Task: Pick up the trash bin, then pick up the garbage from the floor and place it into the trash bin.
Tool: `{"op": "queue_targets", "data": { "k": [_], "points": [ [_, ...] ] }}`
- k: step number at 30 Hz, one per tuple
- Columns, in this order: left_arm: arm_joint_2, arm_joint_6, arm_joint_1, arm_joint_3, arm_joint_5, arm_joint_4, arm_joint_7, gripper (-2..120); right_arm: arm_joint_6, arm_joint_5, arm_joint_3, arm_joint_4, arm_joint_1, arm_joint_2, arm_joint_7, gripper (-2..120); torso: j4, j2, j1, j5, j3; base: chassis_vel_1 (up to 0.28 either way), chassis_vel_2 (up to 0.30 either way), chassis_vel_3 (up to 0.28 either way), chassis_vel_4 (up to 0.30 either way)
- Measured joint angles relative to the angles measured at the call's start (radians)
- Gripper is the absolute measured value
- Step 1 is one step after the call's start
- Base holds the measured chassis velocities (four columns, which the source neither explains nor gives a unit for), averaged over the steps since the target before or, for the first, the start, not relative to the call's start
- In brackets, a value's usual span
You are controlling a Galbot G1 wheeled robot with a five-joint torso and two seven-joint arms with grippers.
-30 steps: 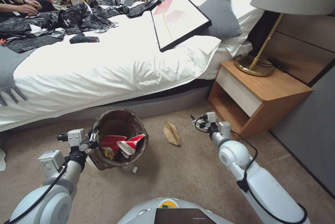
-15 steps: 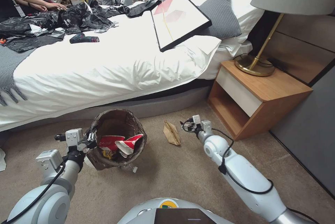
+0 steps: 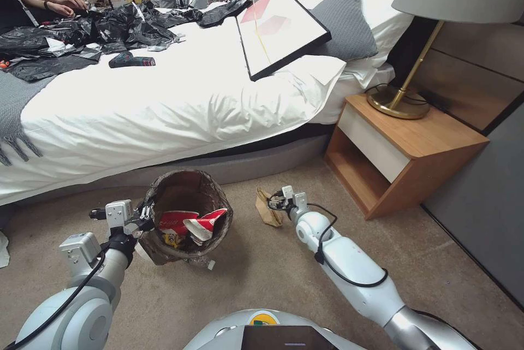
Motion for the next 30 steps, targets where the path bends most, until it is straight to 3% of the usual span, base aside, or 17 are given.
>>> {"op": "queue_targets", "data": {
  "k": [12,30],
  "points": [
    [0.005,-0.001,0.003,-0.006,-0.003,0.000,0.001,8,0.023,-0.050,-0.021,-0.181,0.049,0.088,-0.008,100,0.0001,0.000,0.000,0.0002,0.000,0.000,0.000,0.000,0.000],
    [0.005,-0.002,0.007,0.002,0.000,0.000,0.003,8,0.072,-0.143,0.009,-0.357,0.091,0.139,-0.055,100,0.0000,0.000,0.000,0.0002,0.000,0.000,0.000,0.000,0.000]
  ]
}}
